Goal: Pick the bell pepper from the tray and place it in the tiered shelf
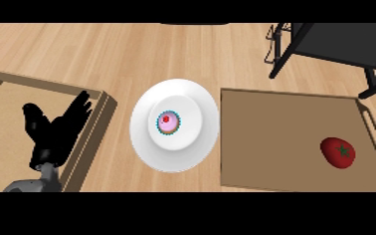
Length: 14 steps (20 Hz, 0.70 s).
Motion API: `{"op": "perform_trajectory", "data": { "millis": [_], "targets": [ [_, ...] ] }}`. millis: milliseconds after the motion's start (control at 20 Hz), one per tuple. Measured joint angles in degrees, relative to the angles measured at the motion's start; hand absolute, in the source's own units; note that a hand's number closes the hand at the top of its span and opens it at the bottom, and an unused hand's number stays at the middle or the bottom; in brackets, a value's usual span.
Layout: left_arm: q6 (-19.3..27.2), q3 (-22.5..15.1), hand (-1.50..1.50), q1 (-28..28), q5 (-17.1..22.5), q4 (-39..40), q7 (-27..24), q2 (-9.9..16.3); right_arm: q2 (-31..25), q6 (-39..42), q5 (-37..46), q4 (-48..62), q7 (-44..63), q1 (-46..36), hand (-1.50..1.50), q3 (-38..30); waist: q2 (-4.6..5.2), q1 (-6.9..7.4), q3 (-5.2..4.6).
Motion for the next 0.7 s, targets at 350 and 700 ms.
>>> {"op": "perform_trajectory", "data": {
  "millis": [350, 700],
  "targets": [
    [-0.55, 0.03, 0.00, 0.41, 0.15, -0.14, 0.21, -0.07, 1.40, -4.97, 4.45, 11.08, -8.60, -1.92, 1.50, 1.21, 0.09, 0.27, 0.07],
    [-0.77, 0.03, 0.00, 0.04, 0.30, 0.29, -0.05, -0.17, 1.34, -9.37, 7.98, 21.97, -16.36, -5.14, 1.50, 1.21, 0.16, 0.49, 0.18]
  ]
}}
